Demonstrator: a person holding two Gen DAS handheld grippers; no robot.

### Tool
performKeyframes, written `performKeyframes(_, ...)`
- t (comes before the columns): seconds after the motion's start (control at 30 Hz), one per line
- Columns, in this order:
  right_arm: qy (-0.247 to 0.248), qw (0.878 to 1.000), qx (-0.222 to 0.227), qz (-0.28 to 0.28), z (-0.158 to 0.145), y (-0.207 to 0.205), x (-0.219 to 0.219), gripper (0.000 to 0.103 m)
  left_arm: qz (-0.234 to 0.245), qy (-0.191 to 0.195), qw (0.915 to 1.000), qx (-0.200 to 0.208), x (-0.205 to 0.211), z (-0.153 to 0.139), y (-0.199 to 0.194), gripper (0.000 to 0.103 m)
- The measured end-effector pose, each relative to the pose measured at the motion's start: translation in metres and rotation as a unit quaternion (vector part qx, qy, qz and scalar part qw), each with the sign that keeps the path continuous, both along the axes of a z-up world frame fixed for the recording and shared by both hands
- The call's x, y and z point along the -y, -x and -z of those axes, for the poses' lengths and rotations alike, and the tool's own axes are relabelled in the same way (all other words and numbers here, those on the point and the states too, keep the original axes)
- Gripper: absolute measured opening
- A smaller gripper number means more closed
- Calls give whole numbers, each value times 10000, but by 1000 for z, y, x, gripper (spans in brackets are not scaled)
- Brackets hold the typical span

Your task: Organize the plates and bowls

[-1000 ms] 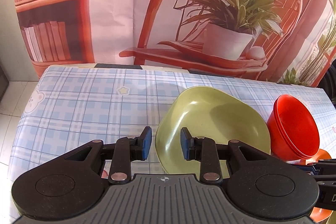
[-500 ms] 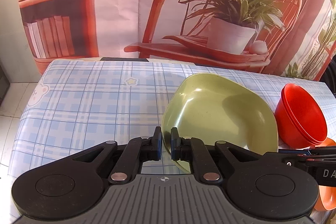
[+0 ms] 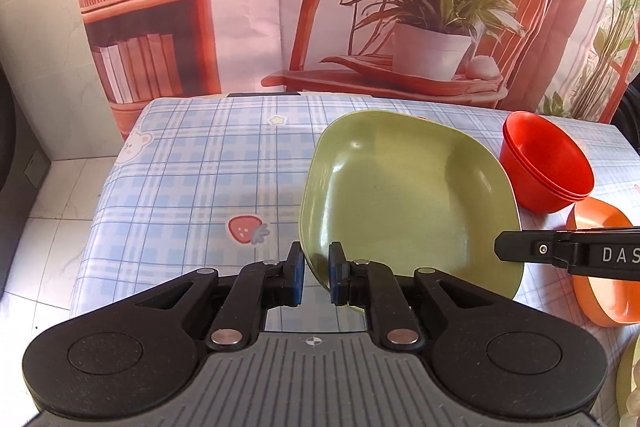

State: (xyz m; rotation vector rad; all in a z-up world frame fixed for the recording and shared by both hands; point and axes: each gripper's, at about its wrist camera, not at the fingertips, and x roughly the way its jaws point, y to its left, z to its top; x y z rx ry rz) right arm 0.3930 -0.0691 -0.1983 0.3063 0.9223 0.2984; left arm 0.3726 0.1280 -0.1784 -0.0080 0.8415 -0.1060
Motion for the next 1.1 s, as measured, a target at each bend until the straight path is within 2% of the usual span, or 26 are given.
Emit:
performKeyframes(0.27,-102,9989,446,-129,-23,45,20,8,-48,79,9999,56,11,-24,52,15)
performKeyframes(0.6,-299,9967,691,308,-33,93,95,8,462,158,9987,154,78,-44,79,15)
performKeyframes(0.87,-406,9918,755,943,-27,127,171,8,1016,223,9946,25,150,-30,81,16)
performKeyframes(1.1,-437,9852,666,1516,-5,130,215,8,1283,156,9916,0,200,-13,68,16)
